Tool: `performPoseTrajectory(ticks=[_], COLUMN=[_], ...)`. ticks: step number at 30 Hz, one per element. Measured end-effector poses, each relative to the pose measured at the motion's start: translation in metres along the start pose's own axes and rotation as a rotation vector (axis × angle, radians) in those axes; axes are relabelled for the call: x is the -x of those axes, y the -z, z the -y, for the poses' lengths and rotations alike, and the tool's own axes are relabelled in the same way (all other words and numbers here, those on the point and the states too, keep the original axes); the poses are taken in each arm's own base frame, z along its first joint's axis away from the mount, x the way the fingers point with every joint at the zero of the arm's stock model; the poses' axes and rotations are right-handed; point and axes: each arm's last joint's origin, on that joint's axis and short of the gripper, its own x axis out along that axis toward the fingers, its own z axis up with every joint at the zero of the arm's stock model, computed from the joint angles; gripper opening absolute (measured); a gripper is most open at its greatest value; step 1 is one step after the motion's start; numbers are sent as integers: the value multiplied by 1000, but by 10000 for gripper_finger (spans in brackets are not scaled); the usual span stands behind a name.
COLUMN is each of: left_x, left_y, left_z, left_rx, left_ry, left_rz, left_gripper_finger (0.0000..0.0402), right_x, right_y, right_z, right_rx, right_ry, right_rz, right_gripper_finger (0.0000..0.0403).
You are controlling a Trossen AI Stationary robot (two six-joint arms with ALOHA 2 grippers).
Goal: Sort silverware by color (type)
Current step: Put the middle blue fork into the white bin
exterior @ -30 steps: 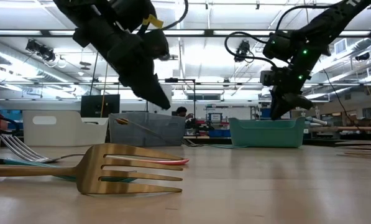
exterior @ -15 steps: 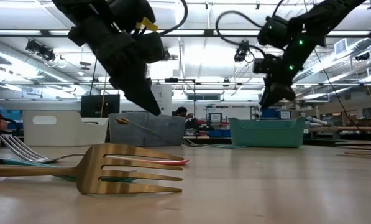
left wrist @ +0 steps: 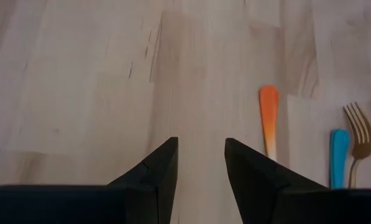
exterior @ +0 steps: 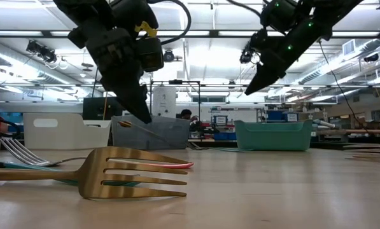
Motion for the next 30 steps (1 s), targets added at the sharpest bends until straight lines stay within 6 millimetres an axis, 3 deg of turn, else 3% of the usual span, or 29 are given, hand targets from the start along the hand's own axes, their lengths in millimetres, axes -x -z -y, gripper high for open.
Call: performPoseTrajectory(ticks=[8, 13, 22, 30], left_x=[1, 9, 24, 35], left_y=[-7, -25, -46, -60], left_z=[-7, -14, -45, -70], left_rx=[-46, -87, -123, -184], left_ry=[-201, -267, -346, -418], left_rz=[98, 156, 221, 342], left_gripper_finger=[141, 141, 141, 141], right_x=[-8, -18, -40, -29], right_y=[-1, 0, 6, 2], right_z=[-16, -26, -48, -61], right_rx=[-84, -113, -134, -116], right_ry=[-125, -167, -181, -154], right_rz=[7, -14, -48, -11], right_gripper_finger=[142, 140, 139, 139])
